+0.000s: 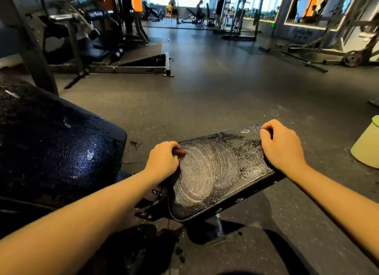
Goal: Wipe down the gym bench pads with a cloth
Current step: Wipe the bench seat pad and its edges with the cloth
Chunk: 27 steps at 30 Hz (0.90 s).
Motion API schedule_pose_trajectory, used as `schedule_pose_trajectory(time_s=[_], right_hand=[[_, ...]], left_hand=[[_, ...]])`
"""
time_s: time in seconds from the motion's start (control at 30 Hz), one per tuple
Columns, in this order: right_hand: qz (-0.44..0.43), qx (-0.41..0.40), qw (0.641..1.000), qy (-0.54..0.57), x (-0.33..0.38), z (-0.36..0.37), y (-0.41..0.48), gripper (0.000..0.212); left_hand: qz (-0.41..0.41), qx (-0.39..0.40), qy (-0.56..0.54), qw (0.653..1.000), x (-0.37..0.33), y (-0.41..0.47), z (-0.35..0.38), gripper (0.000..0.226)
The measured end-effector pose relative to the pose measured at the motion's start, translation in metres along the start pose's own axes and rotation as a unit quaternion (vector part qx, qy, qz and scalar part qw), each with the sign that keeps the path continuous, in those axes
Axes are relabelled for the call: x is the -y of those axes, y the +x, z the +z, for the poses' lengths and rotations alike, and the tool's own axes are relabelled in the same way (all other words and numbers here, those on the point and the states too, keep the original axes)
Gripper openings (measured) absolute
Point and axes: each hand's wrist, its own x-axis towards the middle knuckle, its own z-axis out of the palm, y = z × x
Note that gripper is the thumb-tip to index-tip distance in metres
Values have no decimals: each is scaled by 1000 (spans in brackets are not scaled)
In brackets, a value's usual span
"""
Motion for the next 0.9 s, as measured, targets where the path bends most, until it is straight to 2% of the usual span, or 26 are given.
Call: schedule_pose_trajectory(time_s=[0.03, 0.1, 0.23, 0.3, 0.4, 0.43, 0.47, 0.57, 0.63, 0.7, 0.73, 0.8, 0.9], right_hand=[[2, -1, 1000, 1, 1, 0, -1, 15], [13, -10, 1000, 21, 0, -1, -2, 16], [28, -20, 998, 50, -1, 1, -1, 15], [42, -17, 997, 67, -1, 1, -1, 13], [68, -24, 993, 99, 3, -2, -2, 9], [70, -26, 992, 99, 4, -2, -3, 8], [69, -28, 993, 96, 5, -2, -4, 8], [72, -34, 993, 84, 4, 1, -3, 11], [69, -46, 993, 84, 2, 2, -3, 11], [64, -59, 992, 86, 2, 3, -3, 12], [61, -62, 992, 86, 3, 3, -3, 12], [56, -62, 993, 82, 6, 2, -4, 12], [57, -45, 996, 54, 8, 1, -5, 14]], left_hand=[[-18, -18, -8, 1000, -4, 4, 7, 30], [0, -40, -10, 999, -9, -11, 22, 28], [123, -57, -25, 990, -9, -56, 24, 30], [203, -14, -46, 978, -19, -77, 14, 31], [334, 54, -52, 940, -27, -87, 6, 33], [347, 58, -39, 935, -24, -78, 4, 32], [324, 52, -27, 944, -18, -63, 6, 29], [126, -43, -25, 991, -2, 4, 15, 21], [10, -74, -62, 995, -1, 37, 21, 18], [-22, -105, -97, 989, -12, 37, 29, 17], [0, -108, -106, 988, -21, 21, 32, 18], [114, -89, -126, 981, -40, -39, 35, 25], [281, -3, -150, 948, -44, -110, 27, 33]])
